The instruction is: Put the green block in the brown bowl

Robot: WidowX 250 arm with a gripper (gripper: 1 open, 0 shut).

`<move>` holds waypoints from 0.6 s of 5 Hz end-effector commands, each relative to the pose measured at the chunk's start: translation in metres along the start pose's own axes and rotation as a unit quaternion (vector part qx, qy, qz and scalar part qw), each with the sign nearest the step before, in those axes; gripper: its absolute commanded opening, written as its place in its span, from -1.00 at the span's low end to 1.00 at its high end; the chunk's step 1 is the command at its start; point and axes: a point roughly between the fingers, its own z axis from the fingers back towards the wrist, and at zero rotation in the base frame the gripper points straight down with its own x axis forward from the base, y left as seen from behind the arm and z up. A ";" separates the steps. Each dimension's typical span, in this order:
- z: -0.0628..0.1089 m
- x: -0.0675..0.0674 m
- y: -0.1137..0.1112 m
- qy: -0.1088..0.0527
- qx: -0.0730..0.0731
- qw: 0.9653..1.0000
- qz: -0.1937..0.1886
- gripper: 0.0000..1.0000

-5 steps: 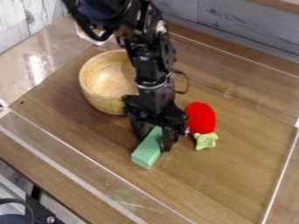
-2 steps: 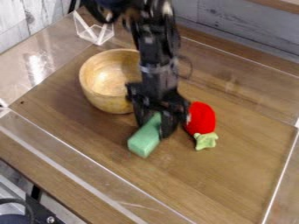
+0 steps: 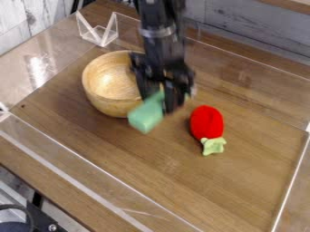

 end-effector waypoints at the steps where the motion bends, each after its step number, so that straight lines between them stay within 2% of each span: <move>1: 0.034 0.006 0.008 -0.050 0.014 0.997 0.048 -1.00; 2: 0.037 0.002 0.019 -0.059 0.018 0.994 0.087 -1.00; 3: 0.030 -0.003 0.027 -0.065 0.018 0.993 0.092 -1.00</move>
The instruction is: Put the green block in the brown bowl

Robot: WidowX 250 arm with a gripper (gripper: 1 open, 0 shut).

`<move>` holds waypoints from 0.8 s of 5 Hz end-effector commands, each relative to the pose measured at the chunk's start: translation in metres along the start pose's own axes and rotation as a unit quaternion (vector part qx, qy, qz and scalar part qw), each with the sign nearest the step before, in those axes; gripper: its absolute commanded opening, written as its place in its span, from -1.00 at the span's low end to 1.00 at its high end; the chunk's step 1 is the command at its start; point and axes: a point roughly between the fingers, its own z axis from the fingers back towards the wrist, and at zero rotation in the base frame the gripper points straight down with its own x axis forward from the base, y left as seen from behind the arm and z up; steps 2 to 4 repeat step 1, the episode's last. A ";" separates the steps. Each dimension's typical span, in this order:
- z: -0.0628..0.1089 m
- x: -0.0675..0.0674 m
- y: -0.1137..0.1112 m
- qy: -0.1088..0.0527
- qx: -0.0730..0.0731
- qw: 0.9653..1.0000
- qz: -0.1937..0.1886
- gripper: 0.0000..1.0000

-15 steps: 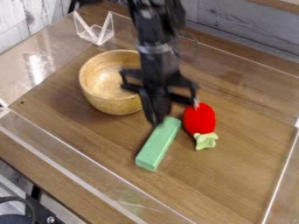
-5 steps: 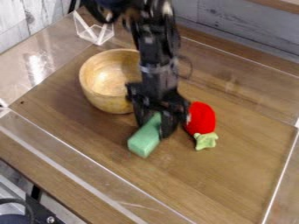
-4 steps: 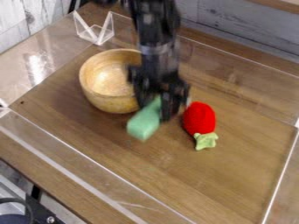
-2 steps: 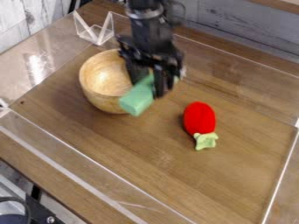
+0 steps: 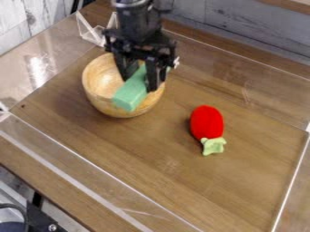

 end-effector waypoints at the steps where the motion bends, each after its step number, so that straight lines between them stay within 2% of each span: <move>1: 0.006 0.003 0.007 -0.043 0.003 0.999 0.001 -1.00; 4: 0.006 0.003 0.007 -0.043 0.003 0.999 0.001 -1.00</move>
